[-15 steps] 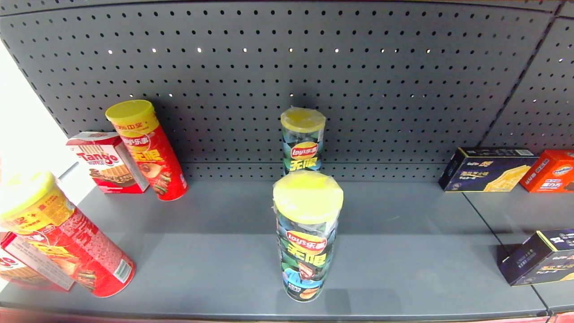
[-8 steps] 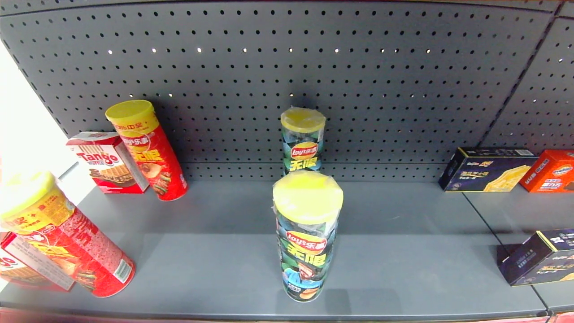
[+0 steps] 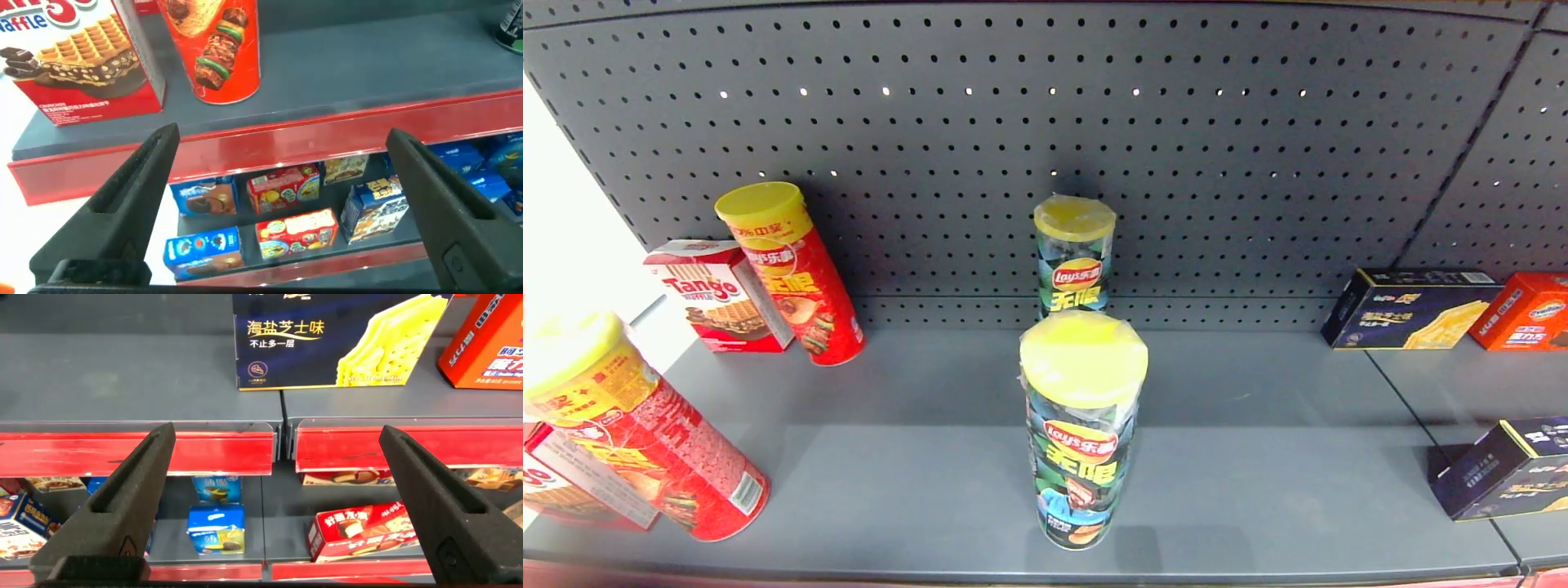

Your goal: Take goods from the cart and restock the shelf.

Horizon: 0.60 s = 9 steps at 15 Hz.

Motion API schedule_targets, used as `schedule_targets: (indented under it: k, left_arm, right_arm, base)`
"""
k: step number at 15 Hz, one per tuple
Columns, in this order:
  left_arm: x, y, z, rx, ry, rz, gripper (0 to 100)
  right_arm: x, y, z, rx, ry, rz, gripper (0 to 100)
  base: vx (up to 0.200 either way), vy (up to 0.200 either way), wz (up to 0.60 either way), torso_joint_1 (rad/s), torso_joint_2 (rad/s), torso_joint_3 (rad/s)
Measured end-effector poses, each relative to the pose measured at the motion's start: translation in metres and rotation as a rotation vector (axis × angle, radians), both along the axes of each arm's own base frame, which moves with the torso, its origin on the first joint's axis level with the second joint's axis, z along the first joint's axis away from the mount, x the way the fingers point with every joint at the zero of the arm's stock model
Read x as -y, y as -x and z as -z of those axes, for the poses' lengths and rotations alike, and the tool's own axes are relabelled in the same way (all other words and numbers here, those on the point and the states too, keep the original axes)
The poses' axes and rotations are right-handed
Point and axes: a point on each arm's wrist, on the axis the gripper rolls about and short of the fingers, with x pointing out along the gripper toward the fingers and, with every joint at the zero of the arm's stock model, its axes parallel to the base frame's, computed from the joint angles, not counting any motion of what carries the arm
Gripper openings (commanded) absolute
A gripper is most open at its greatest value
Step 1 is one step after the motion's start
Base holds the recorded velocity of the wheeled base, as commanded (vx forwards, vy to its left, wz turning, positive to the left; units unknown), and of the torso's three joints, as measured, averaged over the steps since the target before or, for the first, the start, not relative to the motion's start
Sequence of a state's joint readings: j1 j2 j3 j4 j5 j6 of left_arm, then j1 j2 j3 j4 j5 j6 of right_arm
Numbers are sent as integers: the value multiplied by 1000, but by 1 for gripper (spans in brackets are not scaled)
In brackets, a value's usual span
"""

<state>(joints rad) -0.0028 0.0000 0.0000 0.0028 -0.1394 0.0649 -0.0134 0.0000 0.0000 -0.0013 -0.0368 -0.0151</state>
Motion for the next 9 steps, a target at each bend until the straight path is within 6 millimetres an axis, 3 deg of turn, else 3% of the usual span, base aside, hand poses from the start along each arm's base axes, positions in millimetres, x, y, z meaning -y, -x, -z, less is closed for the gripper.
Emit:
schedule_targets:
  k: [5, 7, 9]
  left_arm:
    - [0, 0, 0, 0, -4, -2, 100]
    - [0, 0, 0, 0, 0, -1, 100]
    - [0, 0, 0, 0, 1, -2, 100]
  right_arm:
    - [0, 0, 0, 0, 0, -3, 100]
    - [0, 0, 0, 0, 0, -3, 100]
    - [0, 0, 0, 0, 0, -3, 100]
  base:
    - [0, 0, 0, 0, 0, 0]
    - [0, 200, 0, 5, 2, -5]
    - [0, 0, 0, 0, 0, 0]
